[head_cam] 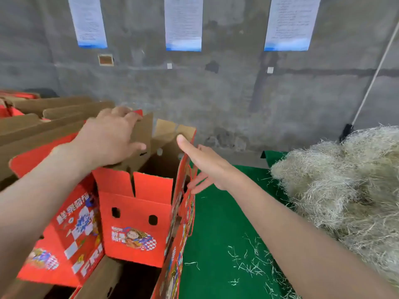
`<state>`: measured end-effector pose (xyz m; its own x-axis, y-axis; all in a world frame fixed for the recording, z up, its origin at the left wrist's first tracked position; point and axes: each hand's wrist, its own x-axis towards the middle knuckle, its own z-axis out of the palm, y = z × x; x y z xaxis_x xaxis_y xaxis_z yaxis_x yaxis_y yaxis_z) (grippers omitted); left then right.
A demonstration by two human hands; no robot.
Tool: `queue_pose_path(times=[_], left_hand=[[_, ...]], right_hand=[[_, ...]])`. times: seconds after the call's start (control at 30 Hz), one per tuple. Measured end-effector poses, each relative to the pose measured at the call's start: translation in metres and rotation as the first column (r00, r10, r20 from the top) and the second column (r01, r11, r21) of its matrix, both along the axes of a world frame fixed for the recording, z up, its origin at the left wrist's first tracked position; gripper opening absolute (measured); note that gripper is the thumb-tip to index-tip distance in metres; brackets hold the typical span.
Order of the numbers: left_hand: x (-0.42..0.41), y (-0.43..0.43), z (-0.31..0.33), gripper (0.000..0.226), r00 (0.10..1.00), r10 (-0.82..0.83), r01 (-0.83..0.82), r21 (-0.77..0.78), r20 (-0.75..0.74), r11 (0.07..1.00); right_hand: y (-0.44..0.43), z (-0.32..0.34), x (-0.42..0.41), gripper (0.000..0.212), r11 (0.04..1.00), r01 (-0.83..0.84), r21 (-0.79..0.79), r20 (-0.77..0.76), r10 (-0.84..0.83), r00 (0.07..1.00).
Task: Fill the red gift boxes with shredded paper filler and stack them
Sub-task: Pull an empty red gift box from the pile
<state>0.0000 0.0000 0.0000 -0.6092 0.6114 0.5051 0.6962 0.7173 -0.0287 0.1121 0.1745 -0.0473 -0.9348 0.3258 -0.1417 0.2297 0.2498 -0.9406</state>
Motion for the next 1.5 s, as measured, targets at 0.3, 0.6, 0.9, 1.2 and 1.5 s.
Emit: queue_pose_path(times=[0.3, 0.6, 0.9, 1.2, 1.5], left_hand=[[-0.026, -0.004, -0.004, 0.04, 0.997, 0.073, -0.077, -0.281, -0.023, 0.957], [0.016, 0.007, 0.037, 0.032, 0.966, 0.017, -0.016, 0.006, -0.257, 1.0], [0.104, 0.094, 0.02, 0.051, 0.917, -0.332, 0.369, 0.152, -0.221, 0.917], [0.153, 0.177, -0.113, 0.02, 0.811, -0.51, 0.488, 0.151, 0.285, 0.86], [0.186, 0.198, -0.201, 0.041, 0.721, -0.642, 0.688, -0.155, 0.261, 0.709]], right_hand=[[-0.018, -0.002, 0.006, 0.086, 0.98, -0.17, -0.104, 0.105, 0.181, 0.978], [0.003, 0.028, 0.047, 0.026, 0.983, -0.046, -0.18, -0.201, 0.009, 0.979], [0.073, -0.005, 0.093, 0.049, 0.835, 0.546, -0.063, -0.521, -0.494, 0.696], [0.185, -0.086, 0.175, 0.069, 0.779, 0.524, 0.344, -0.135, -0.511, 0.849], [0.264, -0.171, 0.192, 0.042, 0.827, 0.021, 0.562, 0.211, -0.168, 0.963]])
